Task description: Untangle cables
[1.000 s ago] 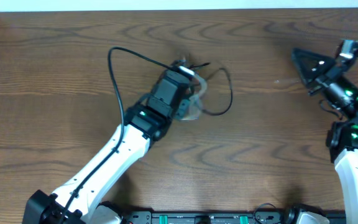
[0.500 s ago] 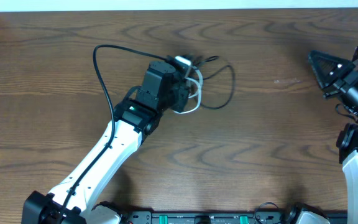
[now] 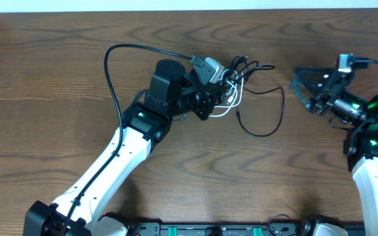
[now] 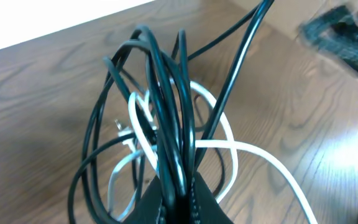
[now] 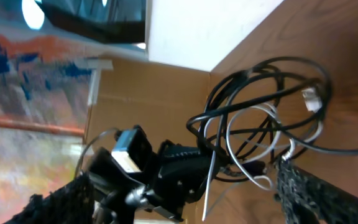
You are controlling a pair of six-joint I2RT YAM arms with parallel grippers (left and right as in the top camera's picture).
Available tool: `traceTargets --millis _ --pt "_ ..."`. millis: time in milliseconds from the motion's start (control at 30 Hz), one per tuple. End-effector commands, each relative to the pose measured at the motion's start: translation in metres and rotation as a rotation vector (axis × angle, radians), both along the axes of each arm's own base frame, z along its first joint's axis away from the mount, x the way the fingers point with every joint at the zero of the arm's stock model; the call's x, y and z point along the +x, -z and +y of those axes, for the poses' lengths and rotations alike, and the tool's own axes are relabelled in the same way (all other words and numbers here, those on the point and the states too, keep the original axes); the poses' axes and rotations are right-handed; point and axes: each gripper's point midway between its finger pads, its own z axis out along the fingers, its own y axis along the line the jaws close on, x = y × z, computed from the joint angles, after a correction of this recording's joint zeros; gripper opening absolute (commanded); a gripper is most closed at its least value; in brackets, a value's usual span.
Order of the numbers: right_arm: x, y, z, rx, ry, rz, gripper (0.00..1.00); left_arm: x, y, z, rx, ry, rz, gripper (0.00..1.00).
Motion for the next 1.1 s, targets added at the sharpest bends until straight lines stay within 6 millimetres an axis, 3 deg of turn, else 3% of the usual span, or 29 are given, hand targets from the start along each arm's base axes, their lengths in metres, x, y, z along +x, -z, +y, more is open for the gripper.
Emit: traceTargets --millis 0,233,400,633,800,867,900,933,1067 --pt "-0.002 -0.004 0.019 -0.055 -0.037 -0.085 0.97 -0.013 -0.009 -0.017 -0.034 0.073 -0.023 0.08" --pt "-0.006 0.000 0.045 -0.074 -0.075 -0.092 0.99 -0.025 -0.023 -0.038 -0.074 0.138 -0.079 0.08" --pt "-0.004 0.021 0.047 -0.089 -0.046 0.015 0.99 -0.035 -0.033 -0.047 -0.115 0.198 -0.096 0.08" --pt "-0.004 0.024 0.048 -0.096 -0.039 0.025 0.95 -0.048 -0.033 -0.057 -0.121 0.245 -0.087 0.08" --pt "-0.002 0.024 0.047 -0.099 -0.028 0.026 0.77 -0.061 -0.033 -0.067 -0.125 0.285 -0.084 0.08" --pt "0.000 0.024 0.046 -0.102 -0.018 0.026 0.64 -0.065 -0.033 -0.070 -0.126 0.298 -0.083 0.08" --pt "0.000 0.024 0.046 -0.102 -0.017 0.026 0.50 -0.068 -0.033 -0.072 -0.126 0.305 -0.082 0.08" --pt "0.000 0.024 0.046 -0.102 -0.018 0.026 0.42 -0.069 -0.033 -0.073 -0.126 0.308 -0.082 0.08" --pt "-0.001 0.024 0.046 -0.102 -0.019 0.027 0.25 -0.070 -0.033 -0.073 -0.126 0.310 -0.082 0.08"
